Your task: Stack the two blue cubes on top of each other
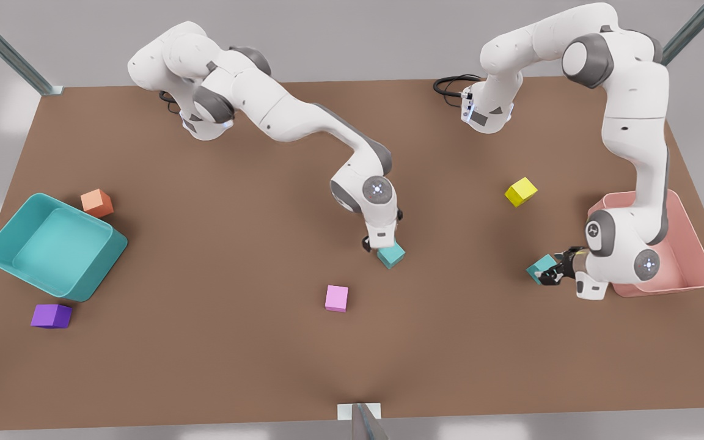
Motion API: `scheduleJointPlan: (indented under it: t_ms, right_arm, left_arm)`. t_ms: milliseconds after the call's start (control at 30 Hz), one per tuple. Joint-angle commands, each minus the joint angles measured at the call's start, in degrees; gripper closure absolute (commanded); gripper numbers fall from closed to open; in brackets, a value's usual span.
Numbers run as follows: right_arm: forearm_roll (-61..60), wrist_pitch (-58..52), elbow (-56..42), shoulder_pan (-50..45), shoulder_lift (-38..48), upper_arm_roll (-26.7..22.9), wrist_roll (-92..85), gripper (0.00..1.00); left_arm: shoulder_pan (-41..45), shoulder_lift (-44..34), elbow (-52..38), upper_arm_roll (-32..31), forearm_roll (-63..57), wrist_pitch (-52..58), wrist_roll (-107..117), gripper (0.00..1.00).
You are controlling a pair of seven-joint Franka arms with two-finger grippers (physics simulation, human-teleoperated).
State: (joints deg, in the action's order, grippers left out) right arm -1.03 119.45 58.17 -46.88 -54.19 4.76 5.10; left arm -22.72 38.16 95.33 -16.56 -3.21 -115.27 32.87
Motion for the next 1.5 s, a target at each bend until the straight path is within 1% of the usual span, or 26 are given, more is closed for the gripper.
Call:
scheduleJointPlan:
  t_ms: [0, 33, 100, 133, 167, 200, 233, 267, 300, 333, 367, 467, 500, 533, 567, 600, 667, 700, 767, 833, 867, 1000, 1133, 1233, 1333, 1467]
  right_arm:
    - [0.86, -14.84, 0.28, 1.52, 9.71, 0.08, -2.02, 0.00]
    - [0.86, -26.09, 0.28, 2.40, 17.36, -0.27, -6.50, 0.00]
    - [0.86, -38.76, 0.19, 4.51, 28.26, -0.45, -6.95, 0.00]
    - [0.33, -46.74, 0.37, 12.49, 35.20, -0.71, -5.98, 0.00]
    - [-2.20, -55.70, 0.55, 27.92, 36.35, -0.80, -6.51, 0.00]
    - [-1.96, -56.96, 2.20, 42.80, 35.48, -1.15, -6.95, 0.00]
    - [-1.78, -54.24, 8.79, 48.02, 36.88, -2.38, -6.95, 0.00]
    - [0.06, -43.62, 21.87, 48.46, 42.06, -3.35, -7.04, 0.00]
    - [1.47, -28.10, 34.60, 48.72, 43.73, -3.44, -6.95, 0.00]
    - [2.00, -8.93, 47.27, 50.39, 41.81, -3.44, -6.95, 0.00]
    - [2.00, -3.88, 51.69, 50.30, 41.02, -3.44, -6.95, 0.00]
    - [2.00, -9.23, 51.26, 50.13, 44.70, -3.09, -6.95, 0.00]
    - [2.00, -9.32, 51.26, 50.13, 44.79, -2.91, -6.95, 0.00]
    - [2.18, -9.76, 51.08, 50.39, 45.93, -2.82, -6.95, 0.00]
    - [2.09, -13.10, 50.99, 50.31, 49.01, -2.73, -6.95, 0.00]
    - [2.09, -13.45, 50.91, 50.39, 49.89, -2.73, -6.95, 0.00]
    - [2.00, -23.55, 43.97, 50.13, 49.80, -2.73, -5.90, 0.00]
    - [1.56, -24.35, 43.52, 50.39, 49.10, -2.73, -5.54, 0.00]
    - [1.39, -24.44, 43.44, 49.60, 49.27, -2.73, -5.28, 0.00]
    - [1.39, -24.44, 43.44, 49.52, 49.01, -2.73, -5.28, 0.00]
    - [1.39, -24.44, 43.44, 49.52, 48.92, -2.73, -5.28, 0.00]
    - [1.39, -24.44, 43.44, 49.52, 48.22, -2.73, -5.28, 0.00]
    - [1.39, -24.35, 43.44, 49.52, 47.95, -2.73, -5.28, 0.00]
    - [1.39, -24.35, 43.35, 49.52, 47.52, -2.73, -5.28, 0.00]
    - [1.39, -24.35, 43.35, 49.52, 47.43, -2.73, -5.28, 0.00]
    - [1.30, -24.35, 43.35, 49.43, 47.43, -2.73, -5.37, 0.00]
  left_arm:
    - [-0.13, 0.34, 0.38, -0.05, -2.24, -4.79, 10.28, 0.00]
    - [-0.14, 0.69, 0.38, -0.05, -2.32, -5.49, 10.28, 0.00]
    - [-0.22, 1.13, 0.56, 0.04, -2.41, -6.55, 10.11, 0.00]
    - [-0.31, 1.57, 0.73, 0.04, -2.41, -7.34, 10.11, 0.00]
    - [-0.22, 1.83, 0.73, 0.04, -2.41, -8.04, 10.19, 0.00]
    - [-0.22, 2.62, 0.73, 0.04, -2.41, -8.40, 10.11, 0.00]
    - [-0.22, 2.63, 0.73, 0.04, -2.41, -8.40, 10.19, 0.00]
    - [-0.22, 2.80, 0.82, 0.04, -2.41, -8.40, 10.11, 0.00]
    - [-0.31, 3.15, 0.82, 0.04, -2.41, -8.40, 10.19, 0.00]
    - [-0.66, 3.15, 0.82, 0.04, -2.41, -8.40, 10.19, 0.00]
    - [-0.66, 3.24, 0.82, 0.04, -2.41, -8.48, 10.19, 0.00]
    - [-0.57, 3.68, 0.65, 0.04, -2.41, -8.92, 10.19, 0.03]
    - [-0.57, 3.68, 0.56, 0.04, -2.41, -8.92, 10.37, 0.21]
    - [-0.57, 3.68, 0.56, 0.04, -2.41, -8.92, 10.37, 0.35]
    - [-0.49, 3.50, 0.47, -0.05, -2.41, -8.49, 10.37, 0.41]
    - [-0.13, 3.07, 0.38, -0.05, -2.41, -7.87, 10.37, 0.41]
    - [0.22, 1.13, 0.12, -0.92, -2.32, -5.15, 10.72, 0.40]
    - [0.13, -0.10, -0.23, -2.50, -2.32, -3.04, 11.07, 0.38]
    - [0.13, -3.70, -0.23, -6.63, -2.24, 2.67, 11.60, 0.38]
    - [0.57, -6.86, -0.23, -13.31, -2.32, 6.45, 12.74, 0.38]
    - [4.86, -8.18, -0.15, -15.25, -2.41, 7.16, 14.67, 0.37]
    - [25.26, -7.39, -4.28, -15.25, -2.32, 4.70, 26.62, 0.37]
    - [33.25, -3.97, -7.62, -14.82, -2.41, 1.62, 34.53, 0.37]
    - [35.55, -2.30, -8.40, -14.64, -4.26, -0.66, 37.70, 0.37]
    - [34.15, 1.13, -8.67, -13.85, -9.88, -2.50, 37.44, 0.37]
    - [31.51, 2.19, -9.02, -13.14, -9.97, -2.68, 34.71, 0.37]
